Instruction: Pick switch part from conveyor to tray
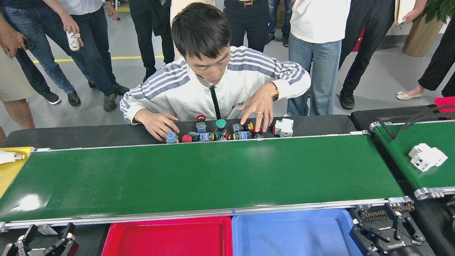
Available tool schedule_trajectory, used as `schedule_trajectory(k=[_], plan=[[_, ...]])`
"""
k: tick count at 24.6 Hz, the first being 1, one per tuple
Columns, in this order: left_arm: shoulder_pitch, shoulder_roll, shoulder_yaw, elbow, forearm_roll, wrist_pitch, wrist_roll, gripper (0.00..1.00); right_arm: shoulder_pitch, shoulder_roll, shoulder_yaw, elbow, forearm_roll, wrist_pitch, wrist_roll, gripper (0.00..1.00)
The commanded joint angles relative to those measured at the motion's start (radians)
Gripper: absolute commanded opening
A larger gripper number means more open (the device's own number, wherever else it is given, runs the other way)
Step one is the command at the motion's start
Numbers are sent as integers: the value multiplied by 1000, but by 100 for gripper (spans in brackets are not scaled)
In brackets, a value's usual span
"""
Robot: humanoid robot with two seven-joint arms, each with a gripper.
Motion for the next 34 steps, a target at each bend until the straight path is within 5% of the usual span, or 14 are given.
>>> schedule_trajectory(k=[1, 15, 27, 34], plan=[[-7, 6, 7, -6, 4, 11, 7, 100, -12, -3, -6, -12, -2, 34, -9, 100], [-13, 7, 2, -8, 6, 9, 7, 100, -66, -7, -5, 13, 1, 41, -9, 100], [-15, 1, -7, -17, 3, 8, 7, 100, -241, -21, 3, 226, 8, 70, 3, 100], [-27, 1, -9, -19, -2, 8, 7, 100, -273, -58, 41, 269, 10, 87, 72, 100]])
